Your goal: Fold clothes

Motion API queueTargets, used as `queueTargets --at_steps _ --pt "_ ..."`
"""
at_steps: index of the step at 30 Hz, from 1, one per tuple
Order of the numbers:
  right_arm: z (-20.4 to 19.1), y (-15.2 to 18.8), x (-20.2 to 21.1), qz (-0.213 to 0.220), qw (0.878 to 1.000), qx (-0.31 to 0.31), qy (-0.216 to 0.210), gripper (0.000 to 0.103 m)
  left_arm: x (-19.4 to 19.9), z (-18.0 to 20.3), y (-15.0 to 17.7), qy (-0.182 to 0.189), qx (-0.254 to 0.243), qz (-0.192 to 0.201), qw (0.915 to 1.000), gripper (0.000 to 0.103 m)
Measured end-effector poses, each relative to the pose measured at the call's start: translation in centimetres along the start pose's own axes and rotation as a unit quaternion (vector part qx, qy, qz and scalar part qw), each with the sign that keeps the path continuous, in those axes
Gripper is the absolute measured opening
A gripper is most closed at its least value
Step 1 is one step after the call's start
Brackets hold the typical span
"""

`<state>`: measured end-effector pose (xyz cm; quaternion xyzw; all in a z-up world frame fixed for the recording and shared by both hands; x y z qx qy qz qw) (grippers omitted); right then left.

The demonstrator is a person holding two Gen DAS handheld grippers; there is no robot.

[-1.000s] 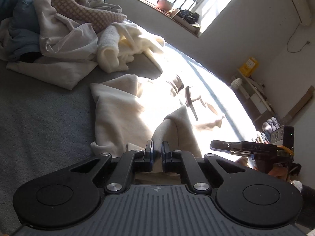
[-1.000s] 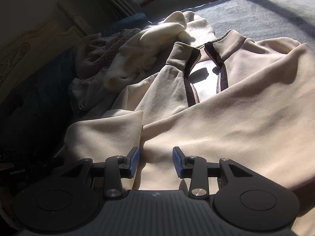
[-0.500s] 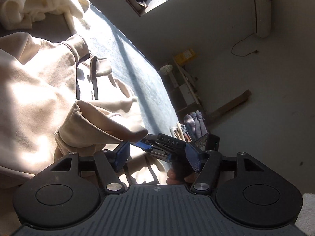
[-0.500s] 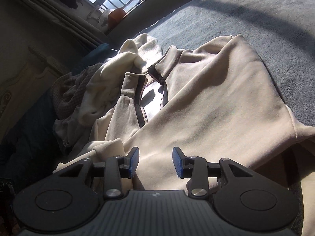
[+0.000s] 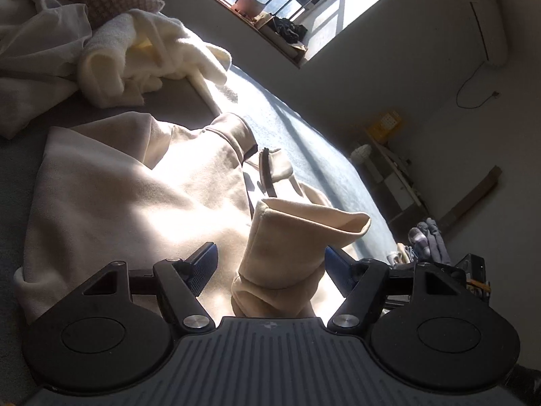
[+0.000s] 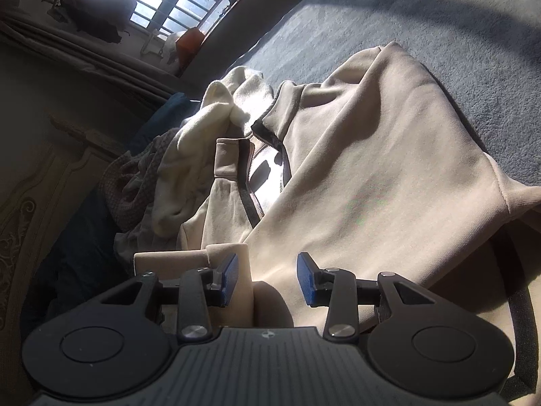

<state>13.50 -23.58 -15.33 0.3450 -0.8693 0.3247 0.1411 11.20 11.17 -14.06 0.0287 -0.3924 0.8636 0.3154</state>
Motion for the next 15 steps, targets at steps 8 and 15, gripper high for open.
queueTargets --at_steps 8,15 --pt "2.0 -0.3 1.1 0.007 0.999 -0.042 0.008 0.046 -2.8 5.1 3.1 0.1 -0.022 -0.055 0.9932 0.07" --pt "4.0 -0.7 1.4 0.017 0.996 -0.087 0.01 0.046 -1.4 7.7 5.1 0.083 -0.125 -0.051 0.9874 0.07"
Point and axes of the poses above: each gripper's, at about its wrist camera, not at the fingertips, and x roughly against the way its jaws point, z to its right, y to its underside, the point moved 3 cm from there along -x, roughly the way its jaws point, and after that the axes turned 12 degrees about z, right-handed, at the moved point
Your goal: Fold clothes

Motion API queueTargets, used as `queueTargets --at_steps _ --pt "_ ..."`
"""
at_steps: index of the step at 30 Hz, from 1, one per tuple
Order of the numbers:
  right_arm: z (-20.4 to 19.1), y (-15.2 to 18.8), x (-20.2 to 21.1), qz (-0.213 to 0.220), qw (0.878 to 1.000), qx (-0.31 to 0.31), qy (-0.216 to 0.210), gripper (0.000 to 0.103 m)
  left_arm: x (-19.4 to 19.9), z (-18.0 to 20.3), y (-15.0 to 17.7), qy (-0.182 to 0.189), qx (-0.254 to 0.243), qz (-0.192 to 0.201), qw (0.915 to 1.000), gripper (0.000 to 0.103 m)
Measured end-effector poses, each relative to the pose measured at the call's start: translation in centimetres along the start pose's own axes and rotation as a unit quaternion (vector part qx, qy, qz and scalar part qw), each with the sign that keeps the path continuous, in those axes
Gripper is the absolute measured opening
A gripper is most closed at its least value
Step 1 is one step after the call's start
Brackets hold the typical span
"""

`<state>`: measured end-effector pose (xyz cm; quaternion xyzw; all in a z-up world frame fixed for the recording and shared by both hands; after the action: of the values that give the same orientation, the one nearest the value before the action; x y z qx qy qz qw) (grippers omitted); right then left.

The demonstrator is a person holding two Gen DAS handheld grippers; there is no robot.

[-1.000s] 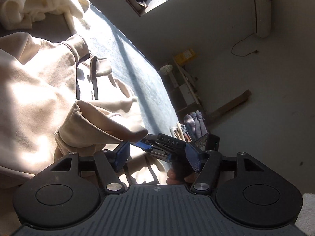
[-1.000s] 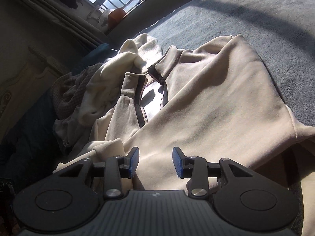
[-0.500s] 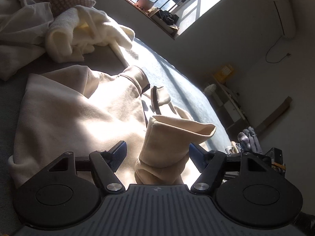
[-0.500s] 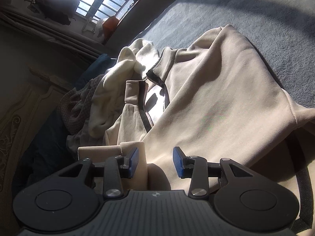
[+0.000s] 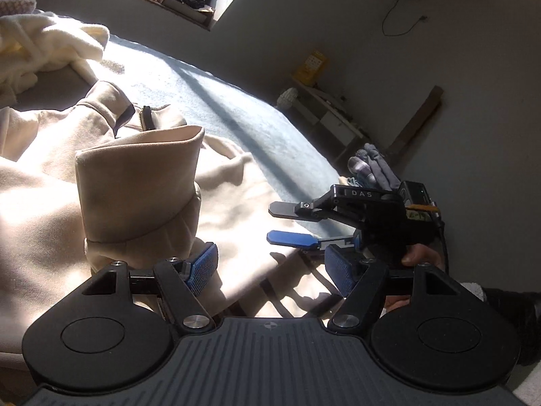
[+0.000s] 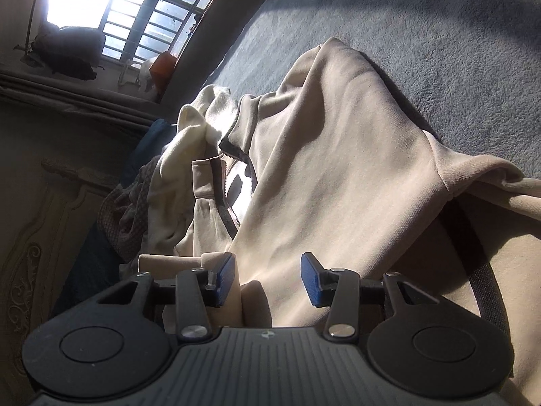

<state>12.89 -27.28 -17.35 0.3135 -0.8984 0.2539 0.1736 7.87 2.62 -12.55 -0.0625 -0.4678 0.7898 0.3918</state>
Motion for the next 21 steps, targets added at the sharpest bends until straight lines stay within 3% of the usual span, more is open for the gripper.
queueTargets --at_steps 4,9,13,17,21 --pt "0.0 -0.2 -0.2 -0.002 1.0 -0.001 -0.009 0.047 1.2 -3.9 -1.5 -0.118 0.006 0.038 0.9923 0.073" --pt "-0.4 0.5 -1.4 -0.02 1.0 0.0 -0.018 0.047 -2.0 -7.6 -2.0 -0.145 0.034 0.007 0.9889 0.074" --pt "-1.2 0.7 -1.6 -0.03 0.999 0.012 -0.026 0.047 -3.0 -6.8 -1.3 -0.116 0.06 0.013 0.9914 0.073" --pt "-0.6 0.0 -0.9 -0.021 0.999 0.004 -0.027 0.049 -2.7 -2.7 -0.3 -0.057 0.026 0.011 0.998 0.073" --pt "1.3 0.1 -0.3 -0.02 0.998 -0.044 -0.034 0.055 -2.9 1.0 1.8 -0.003 0.009 -0.021 0.9997 0.074"
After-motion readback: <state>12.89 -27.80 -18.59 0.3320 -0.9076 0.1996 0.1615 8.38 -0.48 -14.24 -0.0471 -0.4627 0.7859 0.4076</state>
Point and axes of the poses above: each gripper's, at about its wrist camera, not at the fingertips, and x roughly against the way its jaws point, z to its right, y to its underside, the point moved 3 cm from there along -x, roughly the way its jaws point, and after that the axes turned 12 degrees about z, right-handed, at the moved point
